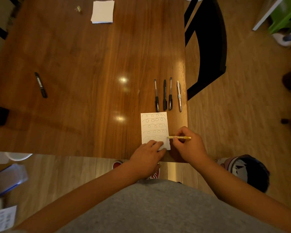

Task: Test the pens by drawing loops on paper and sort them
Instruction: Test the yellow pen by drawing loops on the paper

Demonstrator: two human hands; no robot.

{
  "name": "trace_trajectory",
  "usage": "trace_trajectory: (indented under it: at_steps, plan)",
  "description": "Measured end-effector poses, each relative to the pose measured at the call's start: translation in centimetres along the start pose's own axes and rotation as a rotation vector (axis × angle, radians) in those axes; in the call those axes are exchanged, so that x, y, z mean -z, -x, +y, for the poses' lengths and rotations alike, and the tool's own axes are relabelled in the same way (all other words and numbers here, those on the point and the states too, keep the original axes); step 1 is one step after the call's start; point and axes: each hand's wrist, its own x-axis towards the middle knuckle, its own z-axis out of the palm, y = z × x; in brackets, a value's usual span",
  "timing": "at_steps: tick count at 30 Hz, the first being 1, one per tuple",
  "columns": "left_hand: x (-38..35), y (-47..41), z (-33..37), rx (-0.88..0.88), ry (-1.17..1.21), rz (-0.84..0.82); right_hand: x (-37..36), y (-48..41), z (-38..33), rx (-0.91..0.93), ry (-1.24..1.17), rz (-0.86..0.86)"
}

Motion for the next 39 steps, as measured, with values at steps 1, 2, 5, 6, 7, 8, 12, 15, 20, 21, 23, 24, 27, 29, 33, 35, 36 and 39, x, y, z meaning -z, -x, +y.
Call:
trace_trajectory:
  at_steps: [1, 2, 5, 6, 7, 8, 12, 15, 20, 21, 23, 24, 27, 29, 33, 35, 36, 39]
  plan:
    - [0.0, 0.0, 0.0, 0.005, 0.001, -0.005, 0.0, 0.1, 0.1, -0.005, -0.004, 0.0]
    - [0.0, 0.0, 0.1, 0.009, 0.001, -0.008, 0.1, 0.2, 0.2, -0.01, -0.011, 0.002]
    - [0.0, 0.0, 0.1, 0.015, -0.001, -0.006, 0.2, 0.4, 0.4, -0.016, -0.006, 0.009]
    - [0.0, 0.0, 0.1, 0.015, 0.0, -0.007, 0.3, 0.4, 0.5, -0.024, -0.021, 0.013]
    - [0.0, 0.0, 0.1, 0.015, 0.001, -0.01, 0.4, 0.5, 0.6, -0.04, -0.065, 0.021]
    - [0.1, 0.0, 0.0, 0.014, 0.003, -0.012, 0.7, 0.4, 0.7, -0.067, -0.137, 0.038]
    - [0.8, 0.1, -0.1, 0.021, 0.043, -0.038, 1.8, -0.2, 0.3, -0.264, -0.502, 0.12]
    - [1.7, 0.3, -0.3, 0.068, 0.121, -0.044, 2.6, -0.8, -0.8, -0.378, -0.729, 0.101]
    - [3.0, 1.3, -1.8, 0.216, 0.199, 0.036, 3.2, -2.2, -3.3, -0.443, -1.001, 0.009]
    - [3.1, 1.7, -2.4, 0.254, 0.215, 0.05, 3.1, -2.5, -3.9, -0.456, -1.04, -0.038]
    - [3.3, 2.3, -3.9, 0.303, 0.224, 0.074, 2.9, -3.5, -5.1, -0.473, -1.117, -0.13]
    - [3.3, 2.6, -4.8, 0.318, 0.223, 0.082, 2.7, -4.0, -5.7, -0.475, -1.153, -0.162]
    - [3.5, 2.8, -7.6, 0.383, 0.233, 0.085, 1.5, -6.1, -7.3, -0.495, -1.19, -0.195]
    - [3.8, 2.6, -9.5, 0.402, 0.227, 0.077, 0.7, -7.5, -8.5, -0.519, -1.176, -0.186]
    - [5.0, 1.3, -13.0, 0.395, 0.199, 0.08, -0.7, -10.0, -10.5, -0.534, -1.153, -0.163]
    - [5.7, 0.3, -14.6, 0.397, 0.166, 0.089, -1.3, -11.3, -11.5, -0.546, -1.13, -0.158]
    - [5.9, -0.2, -15.4, 0.399, 0.152, 0.09, -1.6, -12.1, -11.9, -0.55, -1.12, -0.155]
    - [6.3, -1.6, -17.5, 0.406, 0.121, 0.071, -2.3, -14.5, -13.0, -0.554, -1.111, -0.131]
